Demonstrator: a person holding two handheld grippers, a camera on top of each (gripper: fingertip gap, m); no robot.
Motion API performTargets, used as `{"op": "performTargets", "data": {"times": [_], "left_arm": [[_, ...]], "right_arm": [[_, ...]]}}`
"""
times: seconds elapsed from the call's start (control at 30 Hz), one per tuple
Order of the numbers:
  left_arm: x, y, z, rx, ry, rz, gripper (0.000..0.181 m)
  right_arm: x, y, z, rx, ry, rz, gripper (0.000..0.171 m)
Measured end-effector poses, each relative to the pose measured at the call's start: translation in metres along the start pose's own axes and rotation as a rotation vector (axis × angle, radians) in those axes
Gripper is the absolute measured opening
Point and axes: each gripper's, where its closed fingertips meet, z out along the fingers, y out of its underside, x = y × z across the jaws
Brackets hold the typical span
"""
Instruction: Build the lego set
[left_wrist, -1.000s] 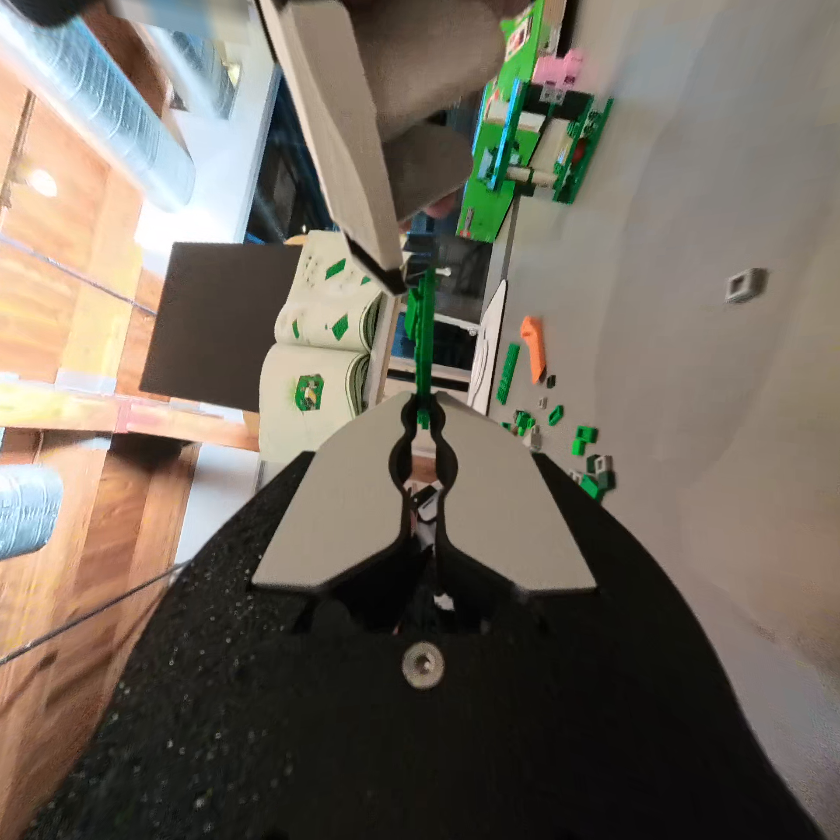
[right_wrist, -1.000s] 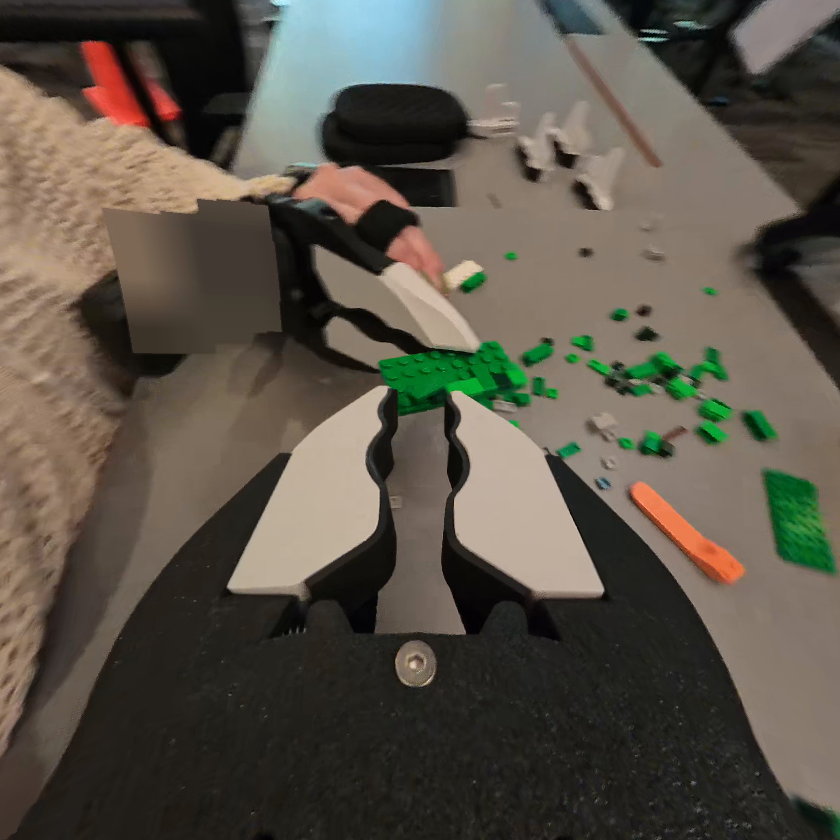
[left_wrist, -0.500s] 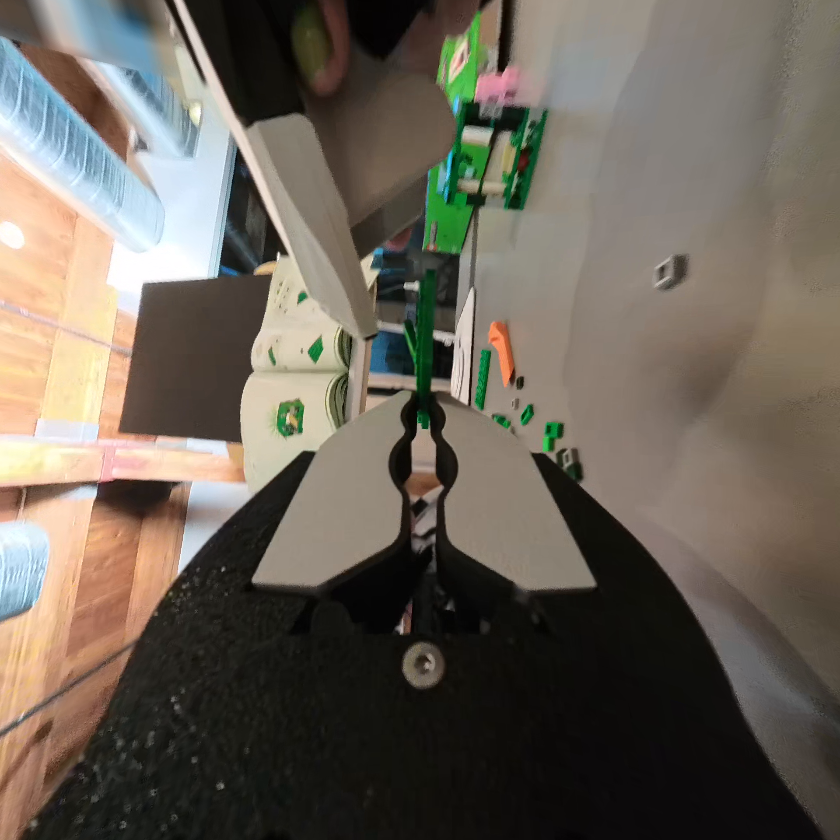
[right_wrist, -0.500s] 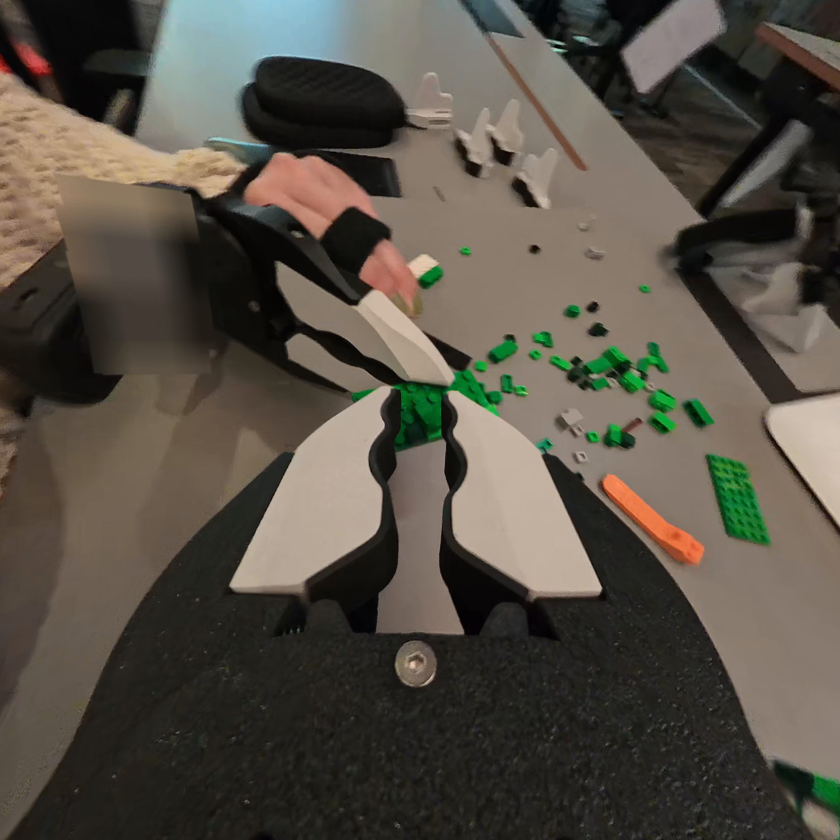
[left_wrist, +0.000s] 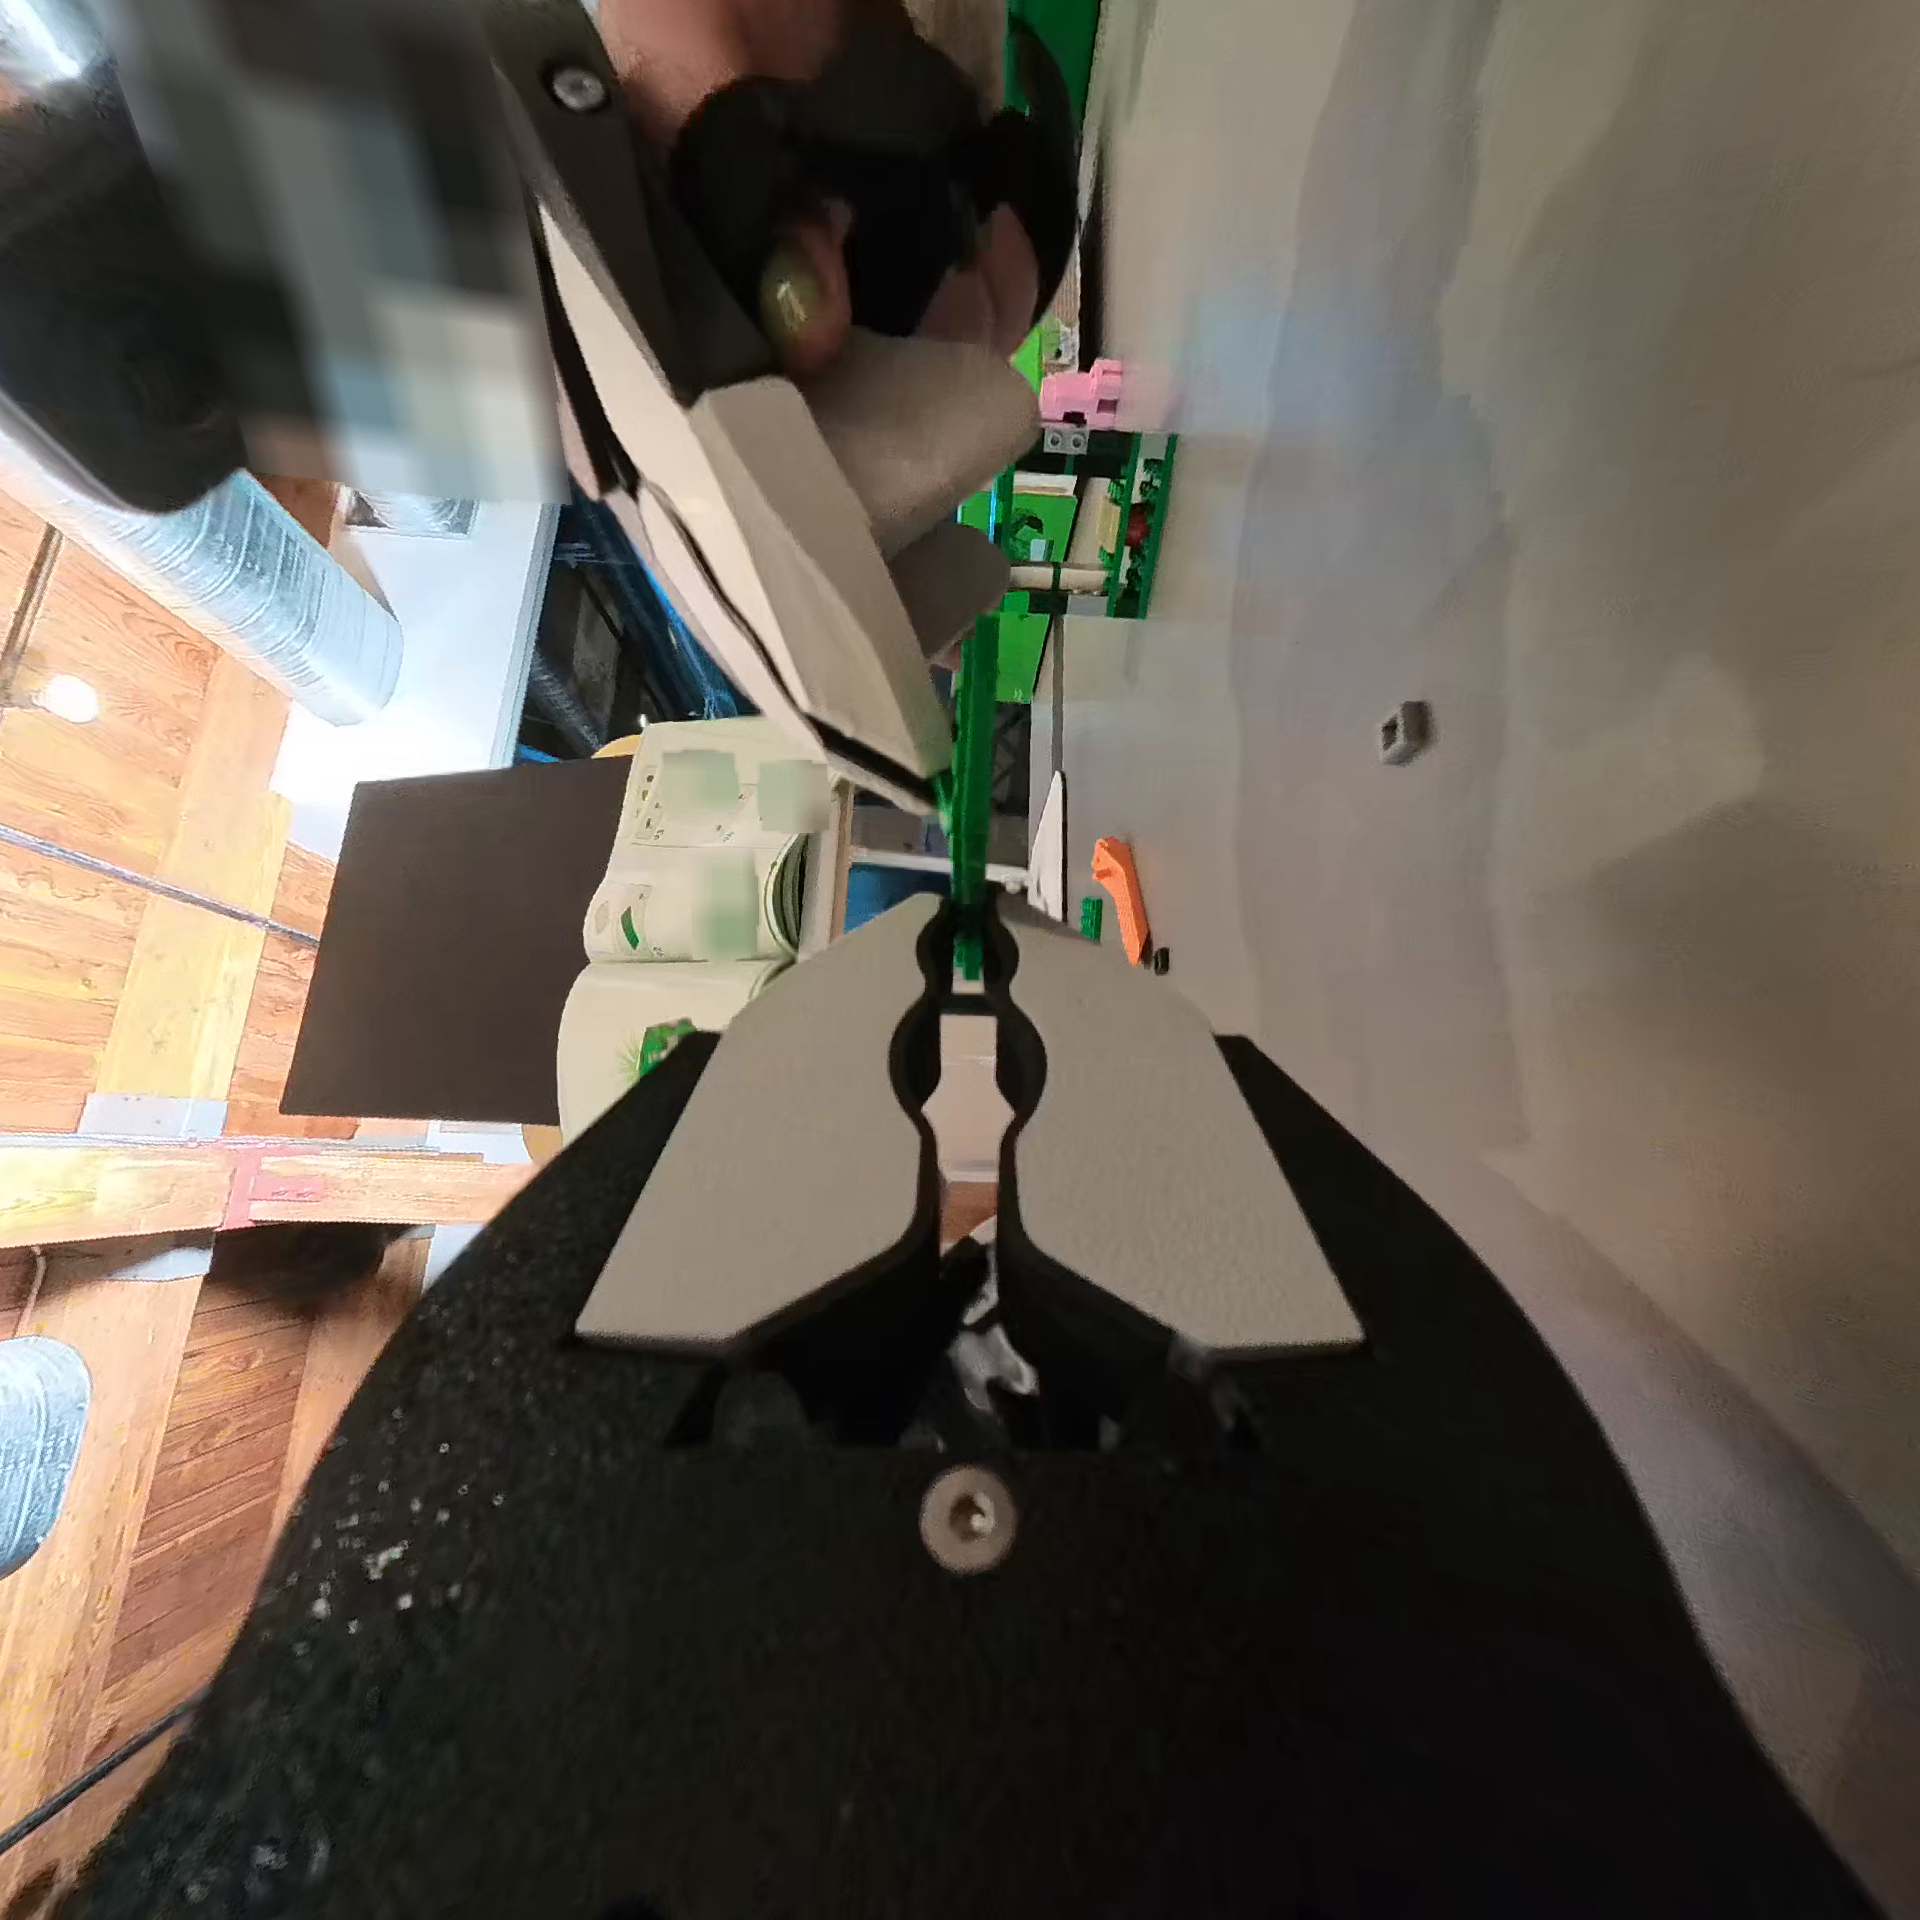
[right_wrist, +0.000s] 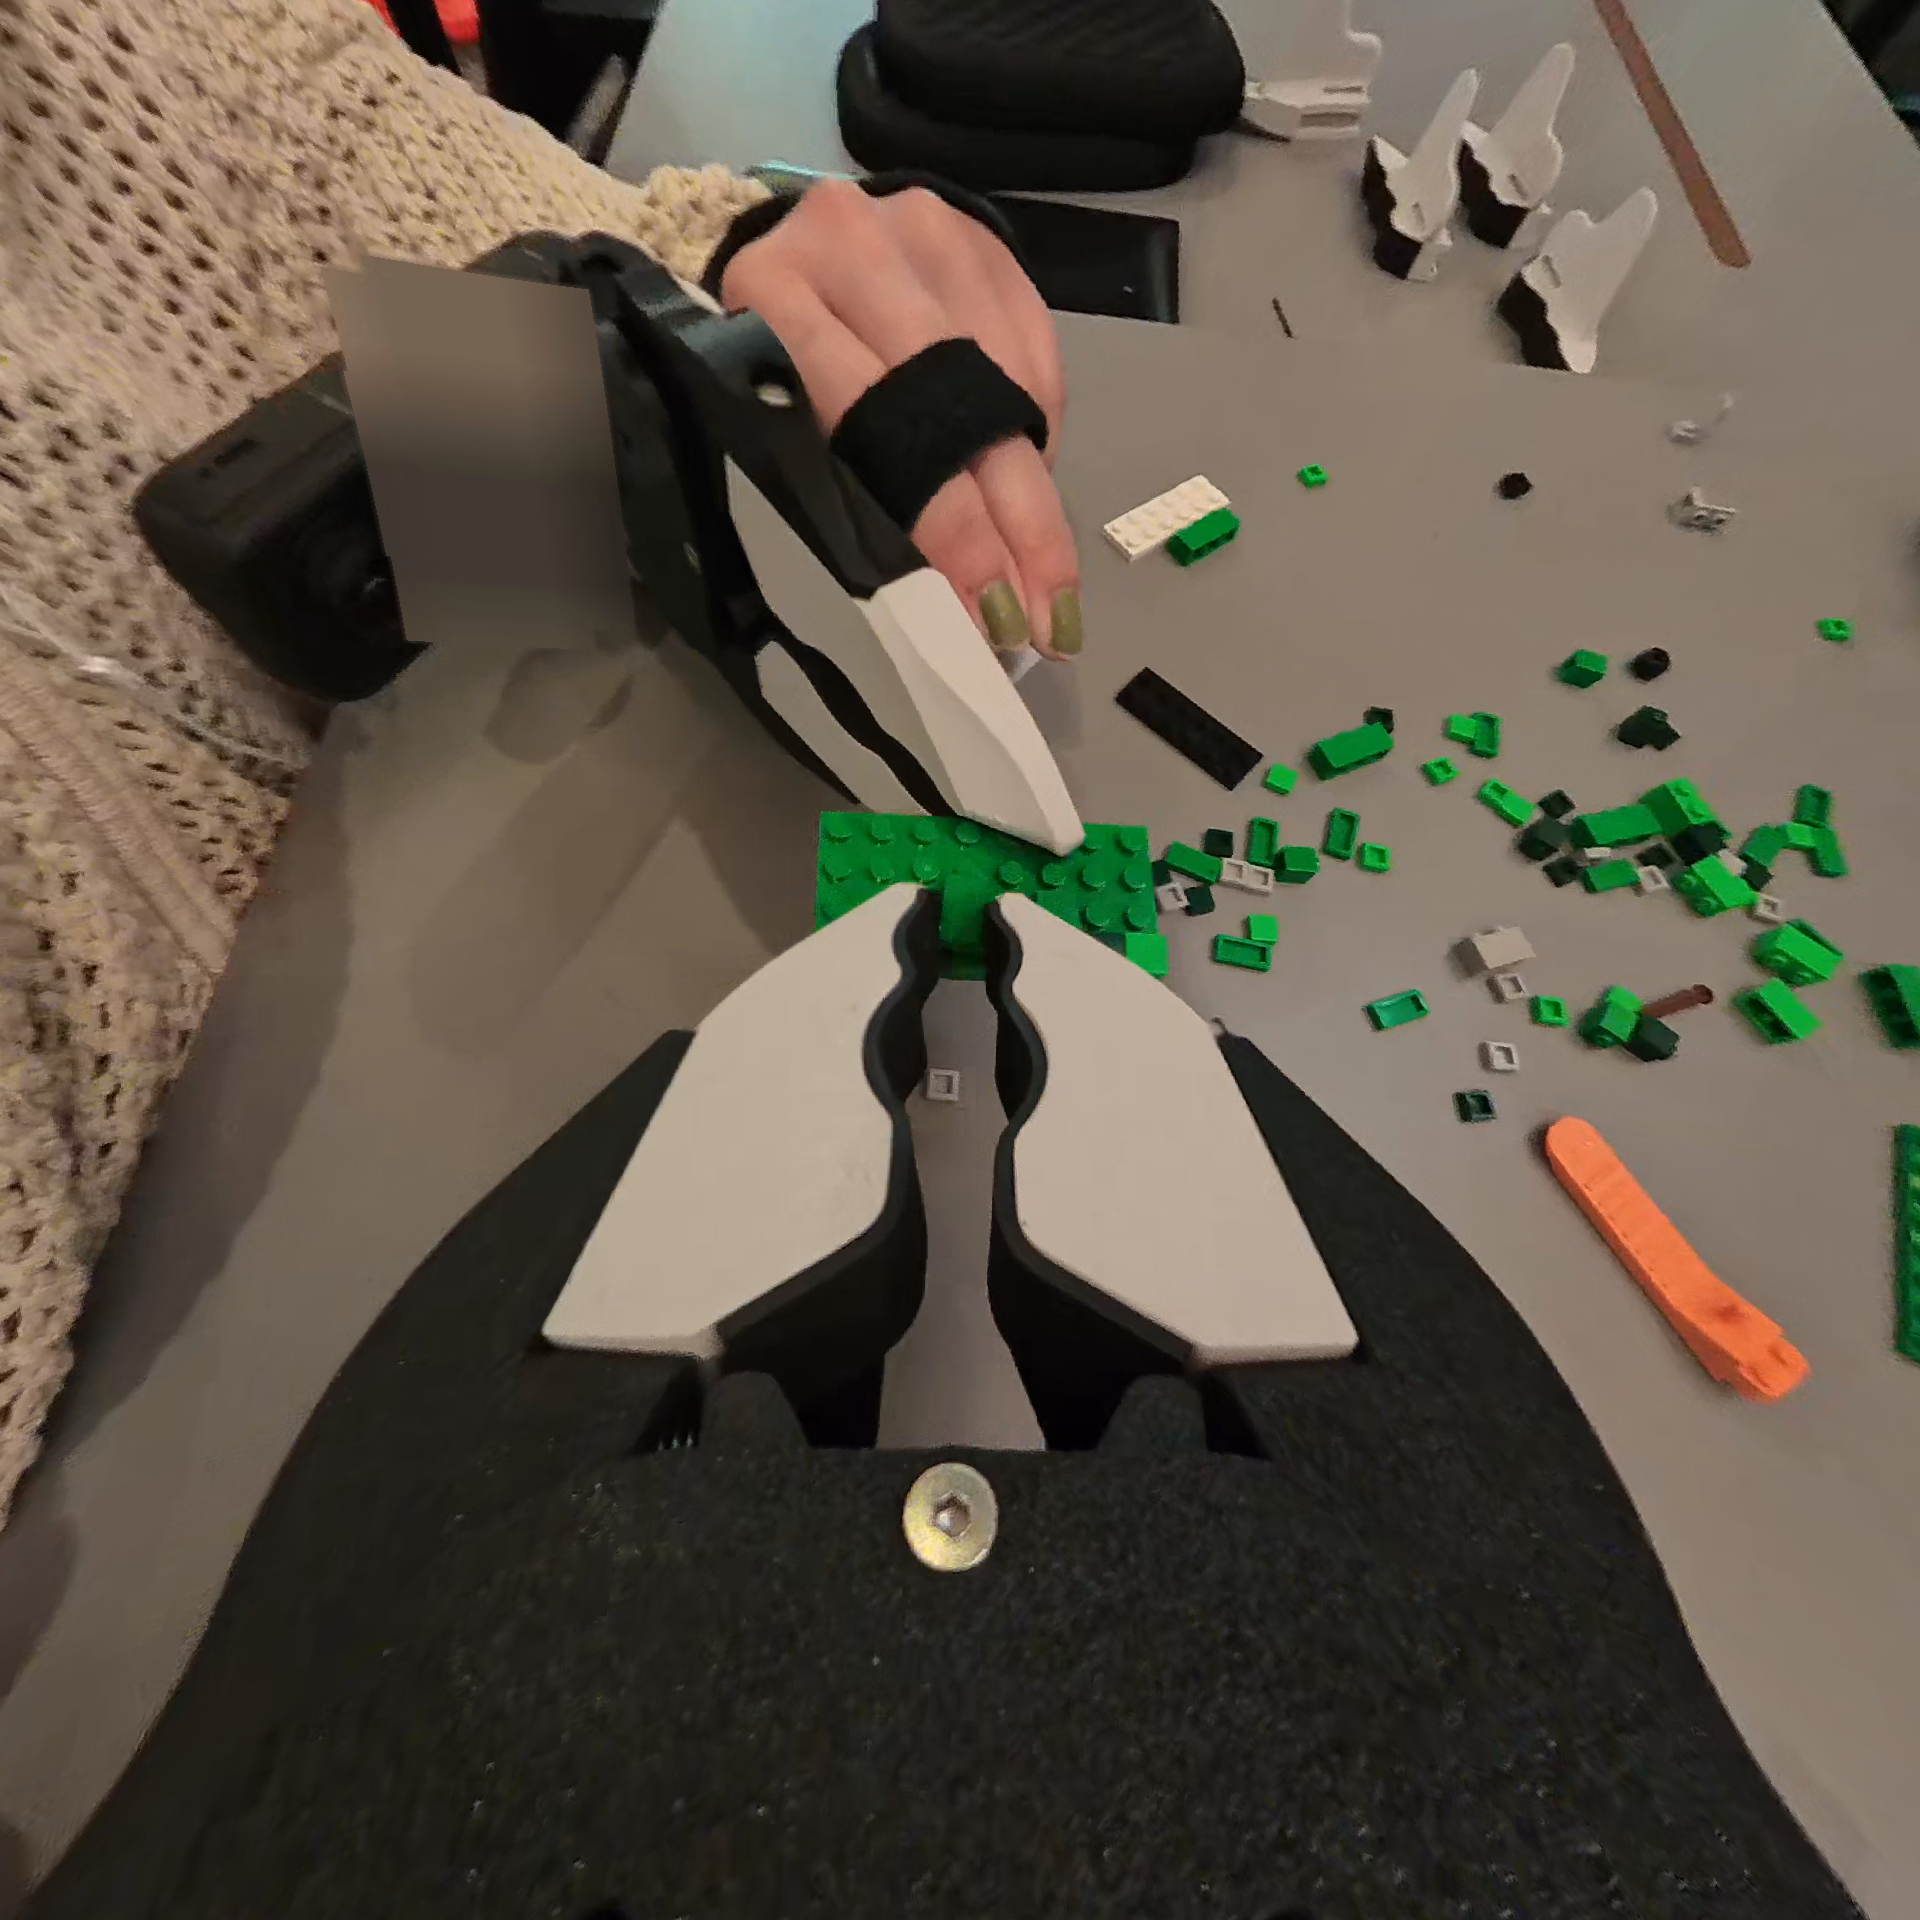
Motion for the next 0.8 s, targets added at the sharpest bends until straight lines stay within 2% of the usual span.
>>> {"op": "performTargets", "data": {"times": [0.17, 0.3, 0.43, 0.8], "left_arm": [[-0.005, 0.019, 0.005, -0.122, -0.019, -0.031, 0.004], [-0.004, 0.051, 0.008, -0.323, -0.003, -0.085, 0.004], [-0.004, 0.057, 0.009, -0.404, -0.009, -0.058, 0.004], [-0.003, 0.054, 0.011, -0.416, -0.018, -0.026, 0.004]], "right_arm": [[0.016, -0.006, -0.002, 0.047, 0.155, 0.032, 0.007], [0.037, -0.006, -0.004, 0.088, 0.422, 0.093, 0.007], [0.041, -0.003, 0.001, 0.104, 0.584, 0.126, 0.007], [0.048, -0.002, 0.003, 0.064, 0.671, 0.204, 0.007]]}}
